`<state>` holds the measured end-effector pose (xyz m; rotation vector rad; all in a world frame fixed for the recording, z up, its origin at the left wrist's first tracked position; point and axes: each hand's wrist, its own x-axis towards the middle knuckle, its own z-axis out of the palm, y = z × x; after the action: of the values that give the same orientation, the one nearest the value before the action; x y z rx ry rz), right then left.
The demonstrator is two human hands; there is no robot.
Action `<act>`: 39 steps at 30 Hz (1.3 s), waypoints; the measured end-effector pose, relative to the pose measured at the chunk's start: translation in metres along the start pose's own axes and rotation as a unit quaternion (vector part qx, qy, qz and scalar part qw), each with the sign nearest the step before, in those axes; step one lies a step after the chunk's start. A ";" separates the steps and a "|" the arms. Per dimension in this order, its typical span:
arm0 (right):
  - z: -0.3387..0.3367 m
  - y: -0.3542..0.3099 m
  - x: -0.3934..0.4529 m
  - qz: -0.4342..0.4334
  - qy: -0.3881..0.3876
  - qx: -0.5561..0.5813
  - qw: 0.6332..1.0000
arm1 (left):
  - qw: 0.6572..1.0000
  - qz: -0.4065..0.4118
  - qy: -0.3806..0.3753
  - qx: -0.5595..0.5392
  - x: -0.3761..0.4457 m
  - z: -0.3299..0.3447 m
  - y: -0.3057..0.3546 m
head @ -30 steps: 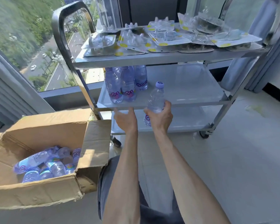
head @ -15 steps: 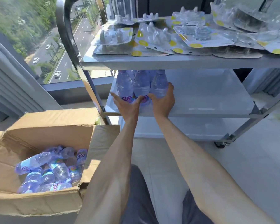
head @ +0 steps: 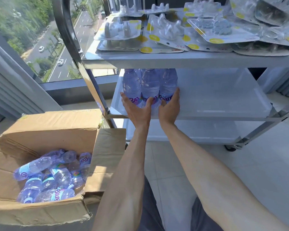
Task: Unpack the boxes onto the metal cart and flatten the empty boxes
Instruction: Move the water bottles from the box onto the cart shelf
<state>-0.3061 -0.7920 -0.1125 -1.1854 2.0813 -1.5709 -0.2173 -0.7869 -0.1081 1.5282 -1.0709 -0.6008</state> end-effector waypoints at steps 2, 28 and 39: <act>0.001 -0.001 -0.001 0.000 0.000 0.002 1.000 | 1.000 0.001 -0.003 0.003 0.000 -0.001 0.001; 0.132 -0.079 -0.241 -0.085 -0.392 -0.058 0.914 | 0.915 -0.300 0.125 0.240 0.035 -0.263 -0.181; 0.178 -0.056 -0.286 -0.269 -0.406 -0.400 0.776 | 0.759 -0.417 -0.157 0.474 0.043 -0.318 -0.286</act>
<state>0.0120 -0.7040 -0.1989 -2.3434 1.8124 -0.0142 0.1542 -0.6774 -0.2930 2.9594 -0.9233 -1.0223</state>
